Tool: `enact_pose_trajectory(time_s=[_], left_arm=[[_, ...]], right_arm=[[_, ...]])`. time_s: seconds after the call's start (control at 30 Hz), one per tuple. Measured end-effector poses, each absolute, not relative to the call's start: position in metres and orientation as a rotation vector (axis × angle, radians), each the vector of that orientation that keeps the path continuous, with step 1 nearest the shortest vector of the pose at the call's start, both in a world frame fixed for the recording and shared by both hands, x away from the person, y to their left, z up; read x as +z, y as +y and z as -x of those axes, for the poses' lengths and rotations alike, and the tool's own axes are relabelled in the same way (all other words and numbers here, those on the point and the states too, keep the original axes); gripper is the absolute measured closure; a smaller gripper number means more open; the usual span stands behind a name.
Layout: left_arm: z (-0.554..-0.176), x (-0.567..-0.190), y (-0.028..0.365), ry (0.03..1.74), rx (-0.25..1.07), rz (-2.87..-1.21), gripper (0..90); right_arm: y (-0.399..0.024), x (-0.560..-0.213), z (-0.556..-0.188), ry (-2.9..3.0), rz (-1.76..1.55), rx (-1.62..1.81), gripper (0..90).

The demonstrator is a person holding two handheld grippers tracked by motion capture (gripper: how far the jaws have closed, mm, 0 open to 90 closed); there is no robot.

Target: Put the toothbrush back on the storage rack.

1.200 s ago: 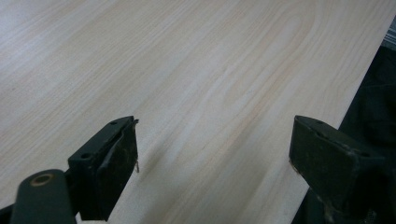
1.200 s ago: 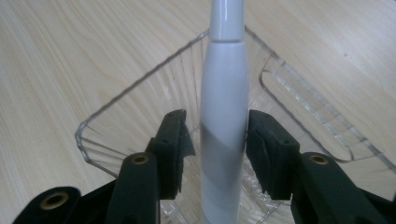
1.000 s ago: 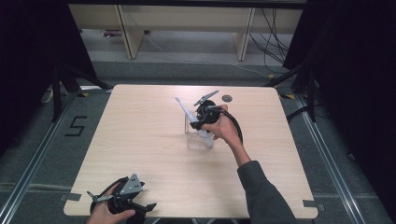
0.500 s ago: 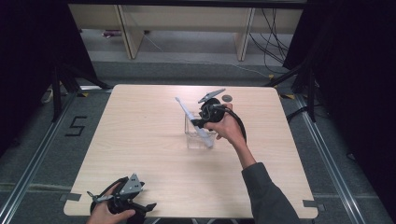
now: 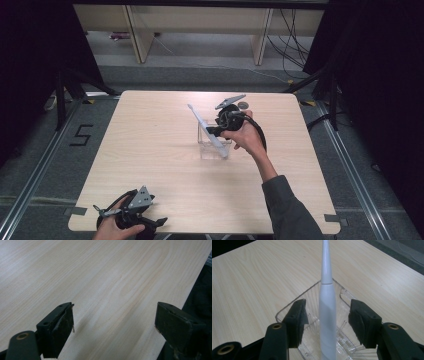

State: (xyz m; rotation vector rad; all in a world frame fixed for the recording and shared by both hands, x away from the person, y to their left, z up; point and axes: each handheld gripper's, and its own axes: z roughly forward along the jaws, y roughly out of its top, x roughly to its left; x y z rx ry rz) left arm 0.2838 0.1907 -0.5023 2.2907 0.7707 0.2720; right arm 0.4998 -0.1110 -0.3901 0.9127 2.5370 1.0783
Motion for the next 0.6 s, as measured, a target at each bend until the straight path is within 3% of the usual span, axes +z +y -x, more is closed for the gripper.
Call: enact_pose_trajectory(time_s=[0.6], left_arm=[[-0.284, -0.503, 0.191, 0.772, 0.273, -2.291, 14.8]], right_arm=[[-0.124, -0.380, -0.490, 2.469, -0.933, 1.143, 42.9]])
